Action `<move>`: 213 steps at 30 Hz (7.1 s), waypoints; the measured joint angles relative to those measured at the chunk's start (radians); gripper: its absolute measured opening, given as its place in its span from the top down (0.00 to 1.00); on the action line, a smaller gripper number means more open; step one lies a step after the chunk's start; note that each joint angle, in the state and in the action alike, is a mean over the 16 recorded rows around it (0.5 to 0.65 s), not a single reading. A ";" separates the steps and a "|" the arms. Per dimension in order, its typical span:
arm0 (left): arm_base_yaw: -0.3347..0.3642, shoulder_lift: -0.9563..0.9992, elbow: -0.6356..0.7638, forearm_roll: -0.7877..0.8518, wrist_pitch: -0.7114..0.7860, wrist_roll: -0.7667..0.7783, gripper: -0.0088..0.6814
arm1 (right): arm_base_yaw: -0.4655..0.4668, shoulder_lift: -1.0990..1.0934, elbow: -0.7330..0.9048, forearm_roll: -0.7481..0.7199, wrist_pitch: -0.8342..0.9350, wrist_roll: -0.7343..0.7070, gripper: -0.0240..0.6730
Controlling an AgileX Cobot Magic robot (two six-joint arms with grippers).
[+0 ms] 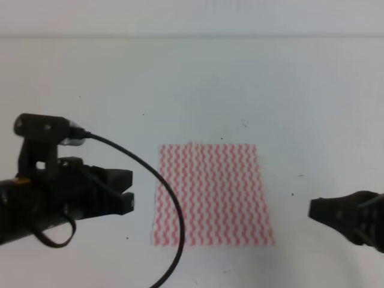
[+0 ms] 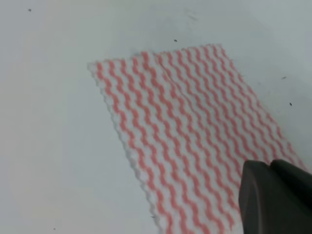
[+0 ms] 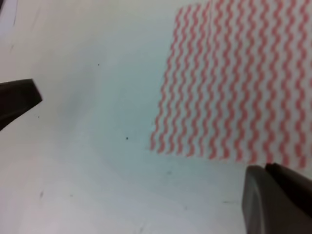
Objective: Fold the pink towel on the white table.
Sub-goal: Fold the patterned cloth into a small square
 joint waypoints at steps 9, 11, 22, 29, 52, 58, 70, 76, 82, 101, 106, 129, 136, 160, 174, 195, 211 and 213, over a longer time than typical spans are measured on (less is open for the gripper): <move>-0.041 0.085 -0.036 -0.027 -0.001 0.049 0.99 | 0.205 0.186 -0.041 -0.052 -0.126 0.063 0.97; -0.042 0.093 -0.038 -0.034 0.000 0.062 0.99 | 0.229 0.229 -0.052 -0.088 -0.138 0.088 0.97; -0.042 0.106 -0.039 -0.044 0.013 0.124 0.99 | 0.254 0.423 -0.104 -0.373 -0.133 0.346 0.96; -0.042 0.105 -0.039 -0.045 0.027 0.138 0.99 | 0.234 0.502 -0.118 -0.456 -0.139 0.502 0.94; -0.042 0.102 -0.038 -0.046 0.050 0.143 0.99 | 0.209 0.675 -0.127 -0.428 -0.258 0.581 0.92; -0.042 0.103 -0.038 -0.045 0.050 0.145 0.99 | 0.209 0.693 -0.141 -0.428 -0.248 0.578 0.92; -0.042 0.105 -0.039 -0.045 0.049 0.148 0.99 | 0.209 0.706 -0.171 -0.420 -0.178 0.559 0.93; -0.042 0.103 -0.039 -0.045 0.050 0.148 0.99 | 0.210 0.707 -0.176 -0.413 -0.163 0.554 0.93; -0.042 0.106 -0.039 -0.044 0.048 0.148 0.99 | 0.210 0.711 -0.187 -0.409 -0.159 0.549 0.93; -0.042 0.106 -0.039 -0.044 0.056 0.151 0.99 | 0.210 0.759 -0.228 -0.396 -0.142 0.526 0.93; -0.042 0.105 -0.039 -0.044 0.057 0.153 0.99 | 0.210 0.760 -0.229 -0.396 -0.150 0.527 0.94; -0.042 0.108 -0.040 -0.033 0.129 0.547 0.99 | 0.210 0.728 -0.222 -0.387 -0.238 0.526 0.97; -0.042 0.117 -0.040 -0.044 0.152 0.732 0.99 | 0.210 0.722 -0.222 -0.383 -0.307 0.526 0.97; -0.042 0.268 -0.041 -0.224 0.187 1.167 0.94 | 0.209 0.709 -0.305 -0.382 -0.210 0.490 0.97; -0.042 0.279 -0.039 -0.228 0.186 1.180 0.94 | 0.210 0.714 -0.339 -0.382 -0.228 0.475 0.97; -0.042 0.293 -0.039 -0.228 0.174 1.206 0.94 | 0.210 0.716 -0.339 -0.382 -0.370 0.477 0.97; -0.042 0.391 -0.039 -0.248 0.107 1.300 0.92 | 0.210 0.717 -0.339 -0.382 -0.390 0.477 0.97; -0.042 0.412 -0.038 -0.255 0.096 1.311 0.92 | 0.210 0.718 -0.339 -0.382 -0.392 0.477 0.97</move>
